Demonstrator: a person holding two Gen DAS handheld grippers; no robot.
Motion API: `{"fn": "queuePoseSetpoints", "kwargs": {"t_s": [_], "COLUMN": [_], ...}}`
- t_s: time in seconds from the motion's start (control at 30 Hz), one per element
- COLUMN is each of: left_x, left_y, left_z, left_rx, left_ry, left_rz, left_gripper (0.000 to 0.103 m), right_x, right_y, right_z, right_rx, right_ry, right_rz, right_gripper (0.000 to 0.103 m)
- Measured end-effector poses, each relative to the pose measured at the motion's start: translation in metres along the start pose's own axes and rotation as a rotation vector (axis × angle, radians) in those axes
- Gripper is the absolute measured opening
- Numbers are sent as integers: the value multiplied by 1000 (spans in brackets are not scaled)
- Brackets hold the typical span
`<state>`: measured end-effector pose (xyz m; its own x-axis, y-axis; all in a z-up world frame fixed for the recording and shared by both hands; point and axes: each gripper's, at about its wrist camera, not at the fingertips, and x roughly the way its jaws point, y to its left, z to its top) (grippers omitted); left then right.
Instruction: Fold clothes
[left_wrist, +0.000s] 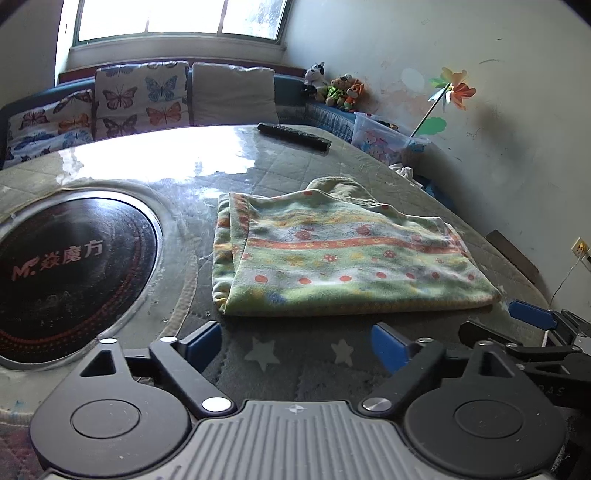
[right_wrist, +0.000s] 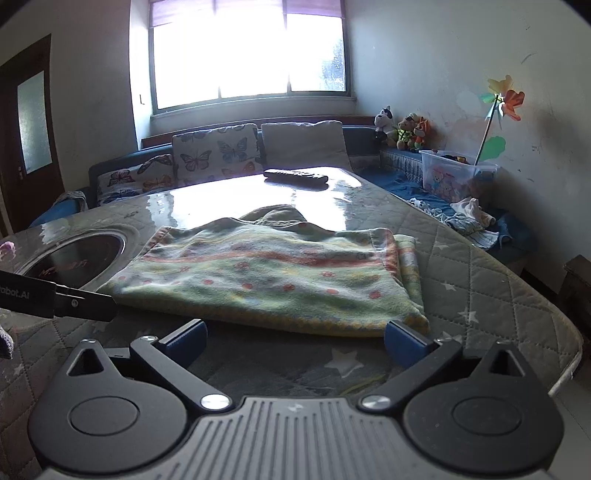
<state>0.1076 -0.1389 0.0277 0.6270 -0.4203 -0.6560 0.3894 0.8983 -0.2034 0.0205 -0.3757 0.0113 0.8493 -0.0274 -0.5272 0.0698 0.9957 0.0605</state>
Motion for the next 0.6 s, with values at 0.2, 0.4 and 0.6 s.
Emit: {"fn": "queuePoseSetpoints", "kwargs": {"t_s": [0.2, 0.4, 0.6], "left_x": [-11, -18, -24], "left_y": [1, 1, 3], "left_z": [-9, -18, -29], "left_rx": [0, 0, -2], "left_ry": [-16, -20, -13], "left_rz": [20, 48, 69], "left_gripper": [103, 103, 103], "right_x": [-3, -8, -9], "right_y": [6, 9, 12], "right_z": [-5, -9, -16], "right_rx": [-5, -9, -2], "right_ry": [6, 11, 28], "right_rz": [-2, -13, -23], "right_gripper": [103, 103, 103]}}
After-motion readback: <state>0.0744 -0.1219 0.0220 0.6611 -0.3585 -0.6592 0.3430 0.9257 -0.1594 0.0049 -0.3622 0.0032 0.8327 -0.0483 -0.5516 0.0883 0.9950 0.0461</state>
